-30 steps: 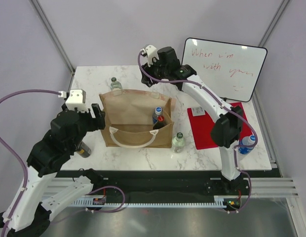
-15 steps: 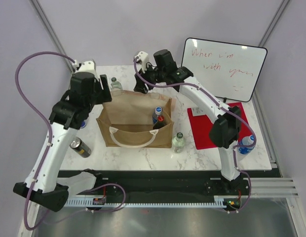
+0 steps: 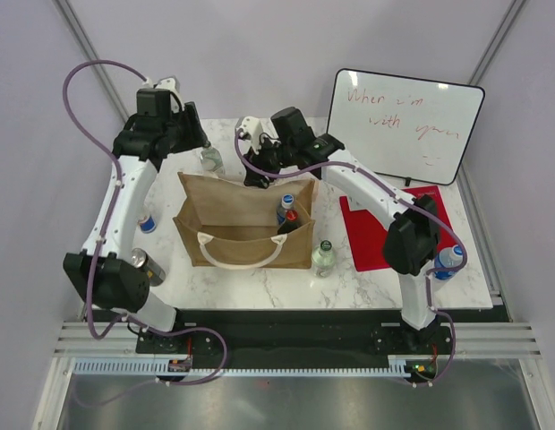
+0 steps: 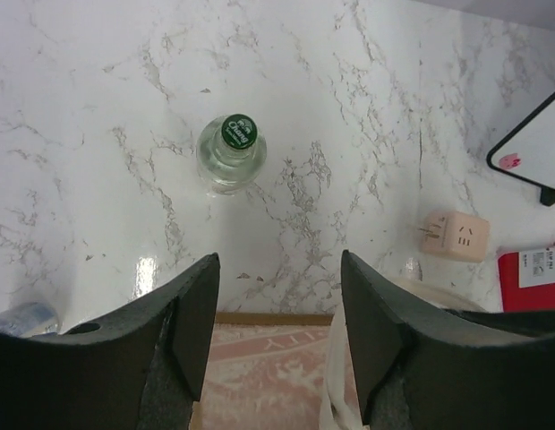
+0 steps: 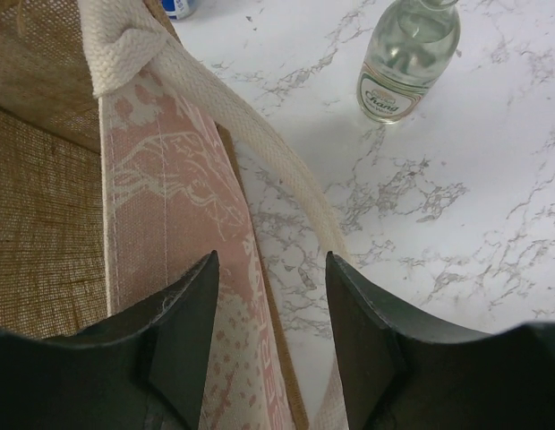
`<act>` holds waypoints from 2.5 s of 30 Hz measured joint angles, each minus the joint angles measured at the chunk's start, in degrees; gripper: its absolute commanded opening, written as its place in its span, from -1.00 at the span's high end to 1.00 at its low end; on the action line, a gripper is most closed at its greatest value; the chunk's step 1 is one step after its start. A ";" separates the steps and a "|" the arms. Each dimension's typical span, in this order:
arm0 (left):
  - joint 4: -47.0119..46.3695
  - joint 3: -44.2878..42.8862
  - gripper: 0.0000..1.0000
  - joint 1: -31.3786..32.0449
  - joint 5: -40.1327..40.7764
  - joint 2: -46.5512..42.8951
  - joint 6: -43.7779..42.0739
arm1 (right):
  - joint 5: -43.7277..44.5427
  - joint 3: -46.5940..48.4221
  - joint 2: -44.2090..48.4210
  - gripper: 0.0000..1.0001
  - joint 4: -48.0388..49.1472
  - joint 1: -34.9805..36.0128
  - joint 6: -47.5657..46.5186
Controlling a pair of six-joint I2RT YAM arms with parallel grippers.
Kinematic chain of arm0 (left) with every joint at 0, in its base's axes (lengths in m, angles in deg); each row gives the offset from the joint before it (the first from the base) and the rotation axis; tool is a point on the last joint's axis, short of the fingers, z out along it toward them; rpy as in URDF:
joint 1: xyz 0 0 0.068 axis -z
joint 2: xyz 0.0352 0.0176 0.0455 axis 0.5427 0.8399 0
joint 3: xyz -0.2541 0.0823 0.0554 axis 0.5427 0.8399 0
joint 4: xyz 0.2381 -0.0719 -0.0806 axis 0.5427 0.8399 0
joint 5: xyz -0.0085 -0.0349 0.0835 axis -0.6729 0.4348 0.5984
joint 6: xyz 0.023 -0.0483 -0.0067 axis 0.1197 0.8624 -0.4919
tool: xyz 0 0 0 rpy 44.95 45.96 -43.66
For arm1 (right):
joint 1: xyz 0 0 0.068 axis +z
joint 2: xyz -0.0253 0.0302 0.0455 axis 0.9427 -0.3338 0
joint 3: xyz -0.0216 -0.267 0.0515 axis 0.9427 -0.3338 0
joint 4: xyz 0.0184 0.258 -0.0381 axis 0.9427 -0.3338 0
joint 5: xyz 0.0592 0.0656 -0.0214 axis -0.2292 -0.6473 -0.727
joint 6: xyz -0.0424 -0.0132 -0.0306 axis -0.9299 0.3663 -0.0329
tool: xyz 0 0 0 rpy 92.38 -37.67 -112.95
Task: Place the beverage into the canvas bag
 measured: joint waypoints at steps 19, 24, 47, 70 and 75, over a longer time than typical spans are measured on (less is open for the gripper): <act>-2.10 -1.16 -0.57 -0.37 -3.08 11.58 -4.52 | 4.52 -3.41 2.10 -0.17 -1.68 2.62 -7.13; -2.60 0.28 -0.57 0.13 -3.30 11.58 -4.79 | 4.96 -3.41 2.21 -0.17 -1.70 3.02 -8.22; -5.66 5.44 -0.61 1.95 5.05 10.56 -4.94 | 7.58 -5.11 3.74 -0.18 -1.53 5.14 -11.04; -9.79 -5.86 -0.72 1.92 10.12 26.21 -6.91 | 5.88 -5.25 4.98 -0.18 -1.29 5.22 -10.56; -9.81 -5.79 -0.68 1.92 11.10 28.41 -6.91 | 5.75 -5.25 5.01 -0.18 -1.31 5.22 -10.51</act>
